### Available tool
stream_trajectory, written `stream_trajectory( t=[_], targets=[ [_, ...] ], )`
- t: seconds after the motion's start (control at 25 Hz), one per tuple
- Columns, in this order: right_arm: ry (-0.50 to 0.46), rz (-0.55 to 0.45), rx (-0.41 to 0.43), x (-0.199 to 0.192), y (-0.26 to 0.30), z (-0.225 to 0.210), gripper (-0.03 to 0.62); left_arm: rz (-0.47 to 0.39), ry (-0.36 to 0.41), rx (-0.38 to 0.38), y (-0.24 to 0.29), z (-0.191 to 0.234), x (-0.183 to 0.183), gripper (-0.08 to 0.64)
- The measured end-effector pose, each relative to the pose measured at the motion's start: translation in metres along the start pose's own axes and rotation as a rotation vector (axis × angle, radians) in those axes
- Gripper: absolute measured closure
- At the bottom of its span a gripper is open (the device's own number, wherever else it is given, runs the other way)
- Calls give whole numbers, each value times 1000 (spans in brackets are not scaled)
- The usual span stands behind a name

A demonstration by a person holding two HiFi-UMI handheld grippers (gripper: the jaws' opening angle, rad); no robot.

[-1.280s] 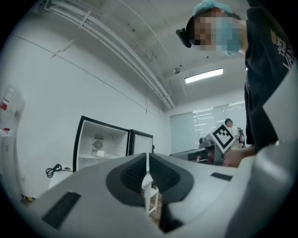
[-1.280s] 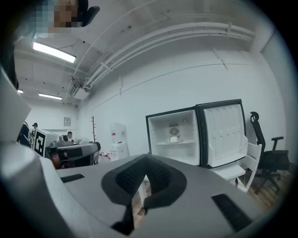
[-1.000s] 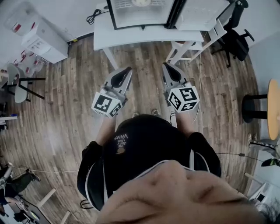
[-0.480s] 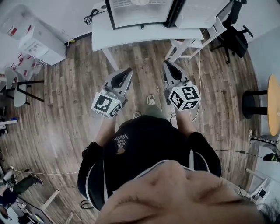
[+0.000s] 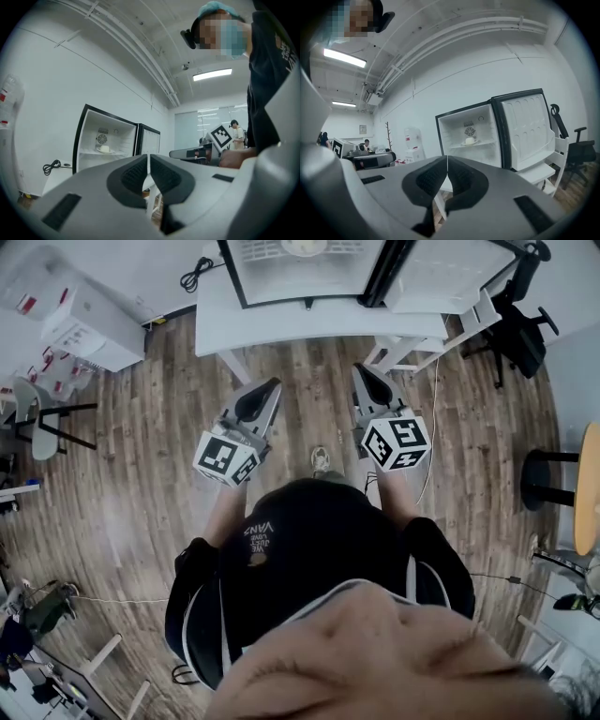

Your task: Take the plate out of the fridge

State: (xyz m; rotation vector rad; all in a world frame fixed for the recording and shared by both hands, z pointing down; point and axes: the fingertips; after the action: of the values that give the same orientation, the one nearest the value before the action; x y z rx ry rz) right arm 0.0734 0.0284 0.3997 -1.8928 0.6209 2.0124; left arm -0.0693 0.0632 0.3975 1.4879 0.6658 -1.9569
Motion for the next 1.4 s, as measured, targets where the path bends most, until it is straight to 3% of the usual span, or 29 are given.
stream_trajectory(
  t=[0.48, 0.88, 1.12, 1.4],
  targets=[
    [2, 0, 95, -1, 68, -76, 581, -4, 2, 88, 91, 36, 2, 535],
    [8, 24, 140, -12, 105, -98, 581, 6, -9, 157, 114, 63, -3, 535],
    [-3, 28, 120, -8, 129, -98, 581, -1, -18, 138, 125, 90, 3, 535],
    [13, 41, 57, -4, 164, -105, 581, 21, -18, 60, 150, 125, 15, 535]
  ],
)
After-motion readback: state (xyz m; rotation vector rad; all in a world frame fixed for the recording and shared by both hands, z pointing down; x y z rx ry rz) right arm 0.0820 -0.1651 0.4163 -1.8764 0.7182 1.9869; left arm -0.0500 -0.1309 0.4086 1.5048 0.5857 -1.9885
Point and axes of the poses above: the fingertips, and each gripper's own axes: y forward along the fingers, z to its left, x out of its top, and after that the axes turned 12 degrees about -y, right-handed
